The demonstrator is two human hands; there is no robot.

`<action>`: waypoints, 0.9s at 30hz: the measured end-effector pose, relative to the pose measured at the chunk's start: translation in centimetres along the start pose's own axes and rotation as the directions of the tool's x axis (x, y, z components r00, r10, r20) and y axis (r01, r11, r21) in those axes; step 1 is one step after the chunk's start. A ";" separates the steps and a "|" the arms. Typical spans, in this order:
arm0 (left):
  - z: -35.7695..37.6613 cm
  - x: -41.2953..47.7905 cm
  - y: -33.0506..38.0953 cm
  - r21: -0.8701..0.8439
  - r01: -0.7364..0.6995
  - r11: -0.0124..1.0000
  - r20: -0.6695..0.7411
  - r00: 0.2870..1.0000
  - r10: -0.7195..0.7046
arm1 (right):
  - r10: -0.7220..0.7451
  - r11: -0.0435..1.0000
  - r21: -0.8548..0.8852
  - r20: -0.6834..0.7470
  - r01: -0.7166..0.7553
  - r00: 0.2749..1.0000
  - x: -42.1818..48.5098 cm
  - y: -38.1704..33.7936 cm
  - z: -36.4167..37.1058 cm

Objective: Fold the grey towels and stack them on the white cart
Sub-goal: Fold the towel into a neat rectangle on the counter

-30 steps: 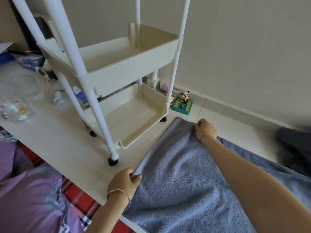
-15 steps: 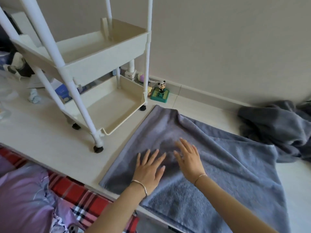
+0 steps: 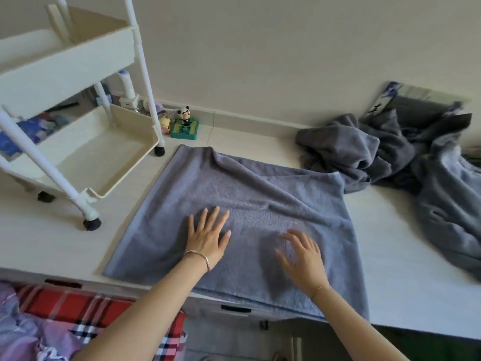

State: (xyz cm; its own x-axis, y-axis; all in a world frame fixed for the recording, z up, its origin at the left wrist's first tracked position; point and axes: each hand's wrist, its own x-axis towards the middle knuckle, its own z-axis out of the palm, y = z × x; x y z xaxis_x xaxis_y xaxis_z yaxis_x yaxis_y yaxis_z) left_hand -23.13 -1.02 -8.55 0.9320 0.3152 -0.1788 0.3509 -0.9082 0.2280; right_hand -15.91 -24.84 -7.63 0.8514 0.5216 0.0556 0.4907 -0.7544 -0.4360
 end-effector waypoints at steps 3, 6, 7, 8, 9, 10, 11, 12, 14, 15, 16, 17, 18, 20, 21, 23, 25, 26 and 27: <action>0.2 0.2 0.3 -0.025 -0.064 0.998 0.034 0.997 0.064 | -0.155 0.948 0.280 -0.002 0.149 0.988 -2.7 -2.5 0.8; 0.0 0.4 -0.8 -0.029 -0.093 0.995 0.090 0.991 0.095 | -0.262 0.910 0.357 0.097 0.212 0.960 -4.9 -4.3 2.2; -0.2 0.5 -1.1 -0.025 -0.108 0.994 0.116 0.987 0.110 | -0.292 0.910 0.335 0.096 0.245 0.952 -5.2 -4.5 2.7; -0.2 0.4 -1.6 -0.024 -0.123 0.992 0.135 0.983 0.125 | -0.300 0.913 0.315 0.092 0.258 0.949 -5.4 -4.6 3.2; -0.3 0.4 -1.8 -0.028 -0.140 0.990 0.132 0.981 0.142 | -0.295 0.920 0.294 0.085 0.259 0.952 -5.3 -4.6 3.5; -0.2 0.1 -2.1 -0.026 -0.155 0.988 0.113 0.981 0.157 | -0.283 0.926 0.283 0.079 0.251 0.956 -5.2 -4.6 3.8; -0.1 -0.2 -2.2 -0.021 -0.175 0.984 0.081 0.981 0.176 | -0.270 0.931 0.275 0.071 0.241 0.960 -5.1 -4.6 4.0; 0.1 -0.6 -2.5 -0.007 -0.200 0.980 0.053 0.978 0.200 | -0.255 0.936 0.267 0.073 0.228 0.964 -5.1 -4.8 4.2; 0.3 -1.1 -2.8 0.024 -0.235 0.972 0.014 0.972 0.235 | -0.238 0.944 0.252 0.068 0.215 0.969 -5.0 -4.8 4.4; 0.4 -1.2 -2.9 0.023 -0.239 0.971 0.003 0.971 0.239 | -0.240 0.944 0.248 0.058 0.219 0.969 -5.0 -4.9 4.5; 0.4 -1.2 -2.9 0.014 -0.238 0.971 -0.003 0.971 0.238 | -0.239 0.944 0.244 0.050 0.220 0.970 -5.0 -5.0 4.4; 0.4 -1.2 -2.9 0.004 -0.235 0.972 -0.006 0.972 0.235 | -0.240 0.945 0.241 0.040 0.223 0.970 -5.1 -5.0 4.5; 0.4 -1.2 -2.8 -0.003 -0.234 0.972 -0.012 0.972 0.234 | -0.240 0.945 0.236 0.031 0.226 0.970 -5.1 -5.0 4.4; 0.5 -1.2 -2.9 -0.024 -0.235 0.972 -0.020 0.972 0.234 | -0.260 0.942 0.222 0.006 0.252 0.966 -5.2 -5.0 4.3; 0.5 -1.2 -2.9 -0.033 -0.236 0.971 -0.021 0.972 0.235 | -0.281 0.938 0.214 -0.003 0.275 0.960 -5.2 -4.9 4.2; 0.6 -1.1 -2.9 -0.035 -0.232 0.972 -0.022 0.973 0.232 | -0.319 0.928 0.201 -0.003 0.313 0.948 -5.1 -4.9 3.9; 0.6 -0.9 -2.9 -0.039 -0.217 0.975 -0.015 0.976 0.216 | -0.343 0.920 0.211 0.027 0.330 0.939 -5.0 -5.2 3.7; 0.6 -0.8 -2.8 -0.042 -0.208 0.977 -0.007 0.978 0.208 | -0.348 0.916 0.233 0.050 0.328 0.936 -5.0 -5.4 3.5; 0.5 -0.7 -2.8 -0.043 -0.205 0.978 0.005 0.979 0.205 | -0.350 0.910 0.262 0.065 0.323 0.934 -5.0 -5.5 3.2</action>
State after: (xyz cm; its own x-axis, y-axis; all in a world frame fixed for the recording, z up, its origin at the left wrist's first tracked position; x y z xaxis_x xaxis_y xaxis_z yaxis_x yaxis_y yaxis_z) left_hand -24.86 1.15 -9.55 0.9838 0.1208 -0.1328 0.1561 -0.9408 0.3009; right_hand -23.49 -22.02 -8.42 0.6113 0.7778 0.1461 0.6727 -0.4134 -0.6137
